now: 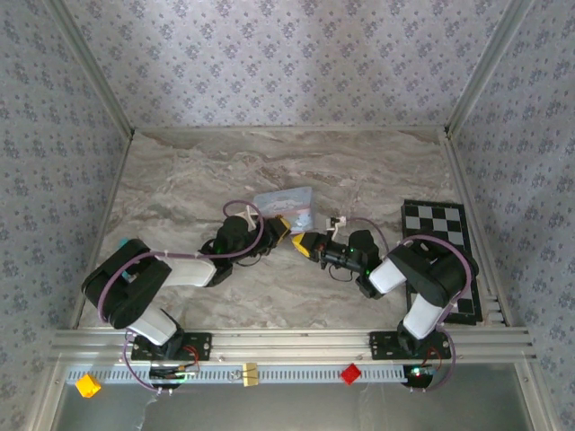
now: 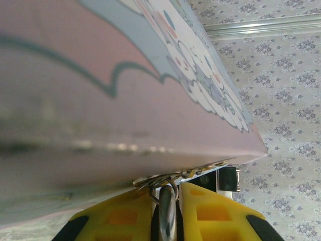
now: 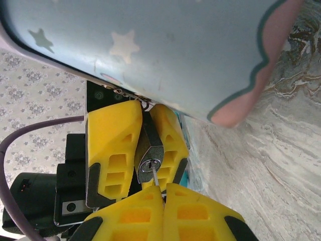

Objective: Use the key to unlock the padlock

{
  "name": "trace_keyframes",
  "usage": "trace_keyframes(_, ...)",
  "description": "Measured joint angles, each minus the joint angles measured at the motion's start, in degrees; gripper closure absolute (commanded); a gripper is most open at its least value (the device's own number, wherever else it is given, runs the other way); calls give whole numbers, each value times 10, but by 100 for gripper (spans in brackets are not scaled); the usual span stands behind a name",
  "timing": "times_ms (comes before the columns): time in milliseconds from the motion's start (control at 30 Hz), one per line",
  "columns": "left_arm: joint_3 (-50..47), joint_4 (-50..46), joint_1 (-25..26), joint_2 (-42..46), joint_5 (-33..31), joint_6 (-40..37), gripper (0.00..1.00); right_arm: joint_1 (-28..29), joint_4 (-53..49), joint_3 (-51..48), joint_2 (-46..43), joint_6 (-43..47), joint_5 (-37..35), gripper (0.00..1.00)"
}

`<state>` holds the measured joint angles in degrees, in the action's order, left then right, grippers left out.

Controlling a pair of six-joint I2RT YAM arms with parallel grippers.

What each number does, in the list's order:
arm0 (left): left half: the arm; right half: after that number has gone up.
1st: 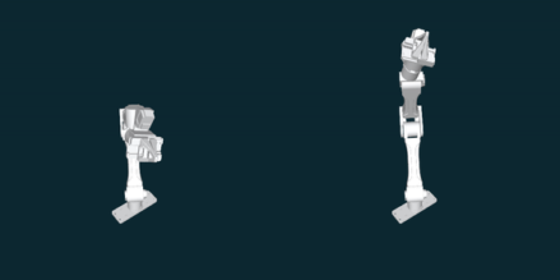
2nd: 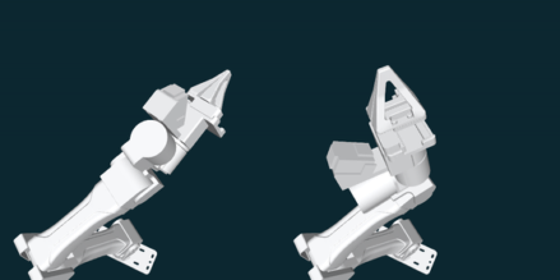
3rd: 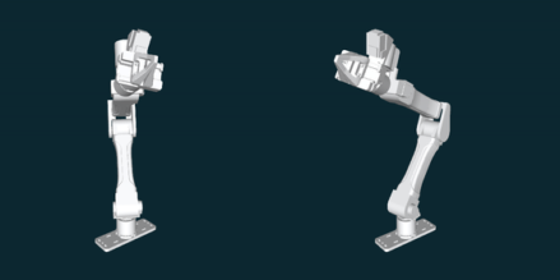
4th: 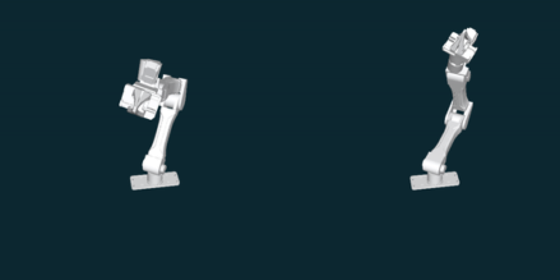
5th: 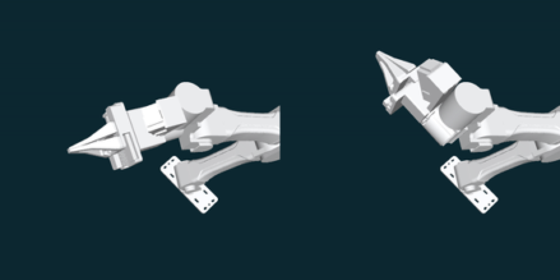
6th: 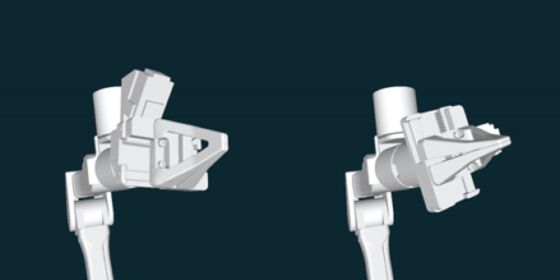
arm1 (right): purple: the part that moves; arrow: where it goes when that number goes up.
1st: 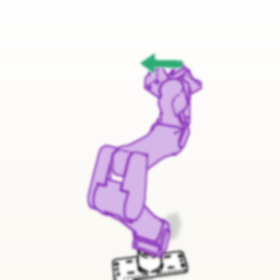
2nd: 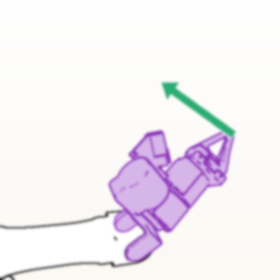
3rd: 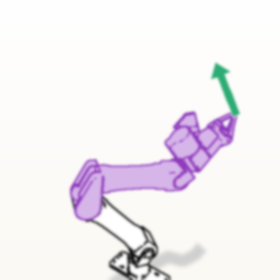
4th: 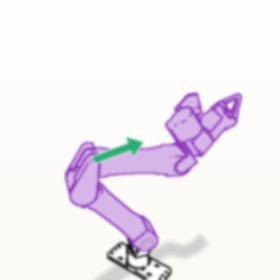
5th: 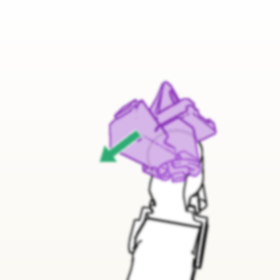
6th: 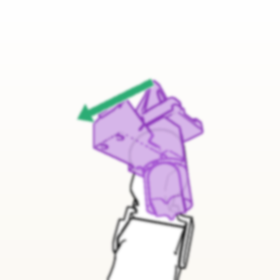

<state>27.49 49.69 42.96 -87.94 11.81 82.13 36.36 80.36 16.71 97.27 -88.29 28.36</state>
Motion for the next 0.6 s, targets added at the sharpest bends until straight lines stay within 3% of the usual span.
trace_keyframes(200, 0, 9, 8, 0, -27, 0, 100, -22, -14, 18, 0, -11, 44, 100)
trace_keyframes(600, 13, 29, 20, -26, -39, -2, 100, -11, -38, 38, 0, -21, 67, 100)
